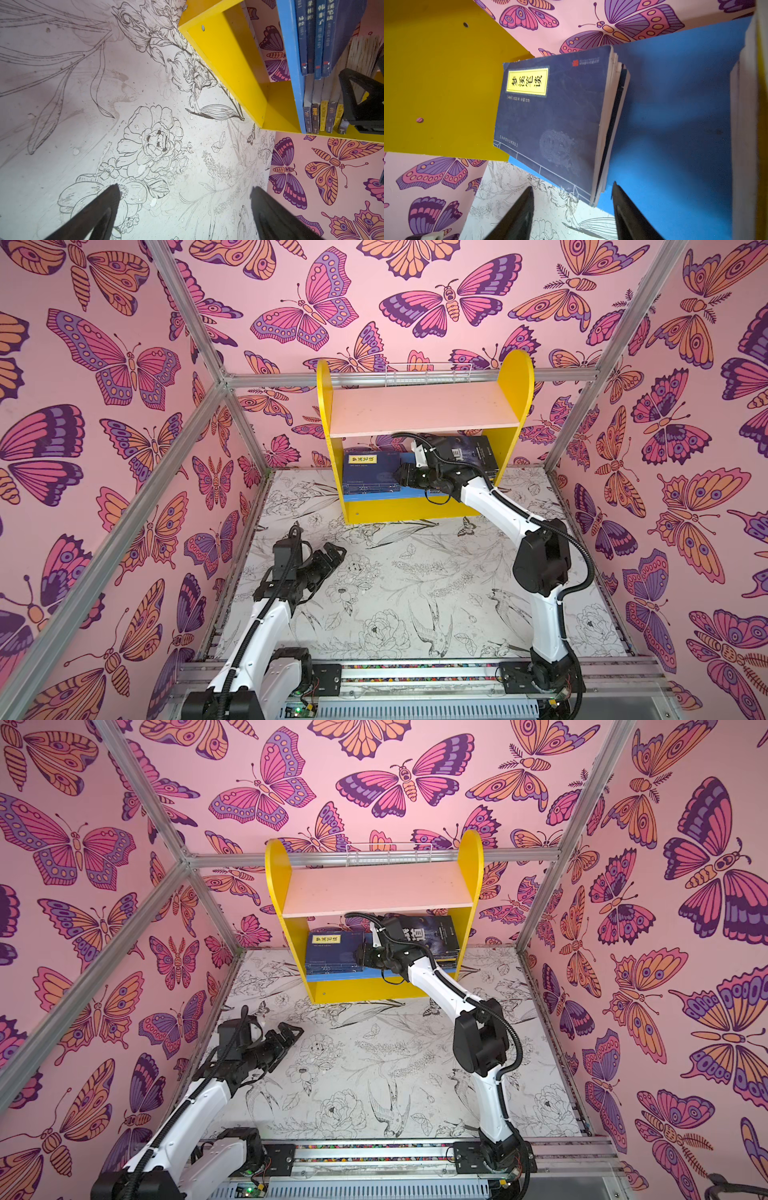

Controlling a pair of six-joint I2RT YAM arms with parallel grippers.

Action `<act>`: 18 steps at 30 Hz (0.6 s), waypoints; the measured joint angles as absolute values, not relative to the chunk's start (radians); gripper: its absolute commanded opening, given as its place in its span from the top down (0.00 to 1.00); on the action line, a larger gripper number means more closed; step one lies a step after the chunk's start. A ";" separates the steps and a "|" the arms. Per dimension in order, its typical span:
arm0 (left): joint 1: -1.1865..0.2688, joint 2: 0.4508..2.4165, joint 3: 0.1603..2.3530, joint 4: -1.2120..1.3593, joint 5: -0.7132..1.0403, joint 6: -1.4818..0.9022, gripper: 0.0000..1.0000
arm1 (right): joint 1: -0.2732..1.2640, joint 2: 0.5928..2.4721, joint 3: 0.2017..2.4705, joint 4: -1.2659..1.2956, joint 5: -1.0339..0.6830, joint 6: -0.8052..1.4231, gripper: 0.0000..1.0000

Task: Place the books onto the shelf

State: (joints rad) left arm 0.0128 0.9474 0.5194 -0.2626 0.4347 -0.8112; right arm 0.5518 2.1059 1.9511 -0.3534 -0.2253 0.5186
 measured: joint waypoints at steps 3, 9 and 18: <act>0.012 0.947 0.519 -0.263 0.437 -0.807 0.00 | 0.558 2.050 1.831 -0.340 -0.239 0.467 0.42; 0.012 0.937 0.527 -0.286 0.408 -0.785 0.00 | 0.578 1.754 1.417 -0.232 -0.189 0.414 0.41; 0.012 0.901 0.661 -0.454 0.106 -0.674 0.00 | 0.514 1.063 0.796 0.098 0.377 0.344 0.07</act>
